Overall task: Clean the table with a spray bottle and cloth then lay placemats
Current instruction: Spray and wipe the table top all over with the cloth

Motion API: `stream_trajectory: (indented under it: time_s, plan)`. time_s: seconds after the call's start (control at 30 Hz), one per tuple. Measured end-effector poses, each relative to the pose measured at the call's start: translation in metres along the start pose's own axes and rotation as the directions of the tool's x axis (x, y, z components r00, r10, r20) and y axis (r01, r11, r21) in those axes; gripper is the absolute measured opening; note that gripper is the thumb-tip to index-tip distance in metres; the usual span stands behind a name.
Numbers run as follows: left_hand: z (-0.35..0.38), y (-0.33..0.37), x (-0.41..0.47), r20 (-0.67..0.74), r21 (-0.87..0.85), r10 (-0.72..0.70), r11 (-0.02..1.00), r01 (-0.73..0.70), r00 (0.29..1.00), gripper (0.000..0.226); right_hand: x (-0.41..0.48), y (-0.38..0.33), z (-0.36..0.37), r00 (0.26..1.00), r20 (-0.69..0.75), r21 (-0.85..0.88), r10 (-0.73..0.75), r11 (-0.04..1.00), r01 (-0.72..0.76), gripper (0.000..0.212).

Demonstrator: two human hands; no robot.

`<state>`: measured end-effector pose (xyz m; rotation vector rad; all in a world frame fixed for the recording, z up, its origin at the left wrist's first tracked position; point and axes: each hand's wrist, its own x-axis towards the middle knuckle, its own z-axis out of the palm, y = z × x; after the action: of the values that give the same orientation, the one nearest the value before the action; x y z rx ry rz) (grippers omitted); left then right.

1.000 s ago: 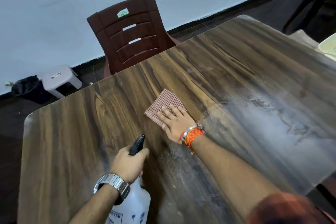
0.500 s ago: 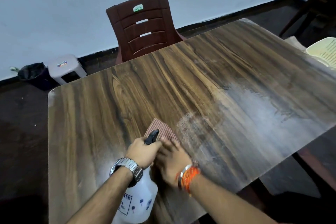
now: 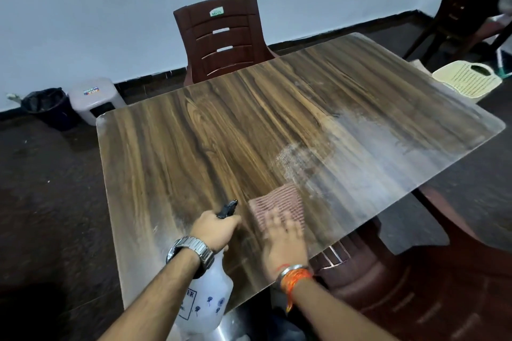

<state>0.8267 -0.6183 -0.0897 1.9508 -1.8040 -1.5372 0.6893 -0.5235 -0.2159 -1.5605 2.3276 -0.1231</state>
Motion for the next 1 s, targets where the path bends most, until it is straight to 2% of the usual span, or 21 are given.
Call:
stream_trajectory:
  time_s: [0.07, 0.13, 0.2, 0.3, 0.33, 0.4, 0.47, 0.57, 0.63, 0.73, 0.83, 1.0]
  plan:
    - [0.002, -0.004, -0.009, -0.02, 0.037, 0.014, 0.999, -0.014, 1.0, 0.02, -0.032, -0.04, 0.023, 0.963, 0.089, -0.086, -0.253, 0.962, 0.26, 0.06]
    - [0.005, -0.006, -0.015, -0.019, 0.035, 0.028, 0.999, -0.027, 0.999, 0.021, -0.052, -0.065, 0.037, 0.898, 0.182, -0.099, -0.4, 0.902, 0.421, 0.055]
    - [0.007, -0.007, -0.021, -0.003, 0.027, 0.039, 0.999, -0.039, 0.999, 0.021, -0.059, -0.069, 0.035, 0.858, 0.274, -0.094, -0.434, 0.876, 0.473, 0.059]
    - [0.009, -0.004, -0.03, 0.022, 0.033, 0.053, 0.998, -0.054, 0.998, 0.021, -0.058, -0.033, 0.022, 0.852, 0.224, -0.127, -0.473, 0.852, 0.507, 0.06]
    - [0.01, -0.001, -0.033, 0.036, 0.028, 0.048, 0.998, -0.049, 0.998, 0.021, -0.056, -0.015, 0.011, 0.886, 0.175, -0.112, -0.429, 0.885, 0.451, 0.058]
    - [0.014, 0.002, -0.038, 0.059, 0.007, 0.041, 0.999, -0.041, 0.997, 0.024, -0.049, 0.031, -0.003, 0.967, 0.07, -0.034, -0.247, 0.968, 0.249, 0.055]
    - [0.021, 0.005, -0.044, 0.079, -0.009, 0.04, 0.999, -0.04, 0.996, 0.025, -0.053, 0.074, -0.026, 0.997, 0.047, 0.067, -0.059, 0.996, 0.056, 0.059]
    - [0.037, 0.012, -0.053, 0.088, -0.008, 0.061, 0.998, -0.06, 0.994, 0.019, -0.055, 0.125, -0.055, 0.981, -0.032, 0.126, 0.192, 0.974, -0.187, 0.068]
    - [0.054, 0.021, -0.056, 0.076, -0.005, 0.072, 0.997, -0.072, 0.994, 0.025, -0.055, 0.15, -0.078, 0.923, -0.047, 0.265, 0.382, 0.896, -0.357, 0.066]
    - [0.087, 0.042, -0.066, 0.063, 0.034, 0.094, 0.995, -0.096, 0.994, 0.025, -0.06, 0.185, -0.11, 0.849, -0.167, 0.489, 0.502, 0.79, -0.37, 0.051]
    - [0.133, 0.074, -0.079, 0.031, 0.034, 0.155, 0.987, -0.157, 0.987, 0.021, -0.071, 0.228, -0.142, 0.8, -0.185, 0.626, 0.57, 0.697, -0.351, 0.039]
    - [0.218, 0.132, -0.101, -0.03, -0.06, 0.16, 0.985, -0.162, 0.987, 0.022, -0.09, 0.308, -0.191, 0.836, -0.195, 0.632, 0.512, 0.718, -0.292, 0.036]
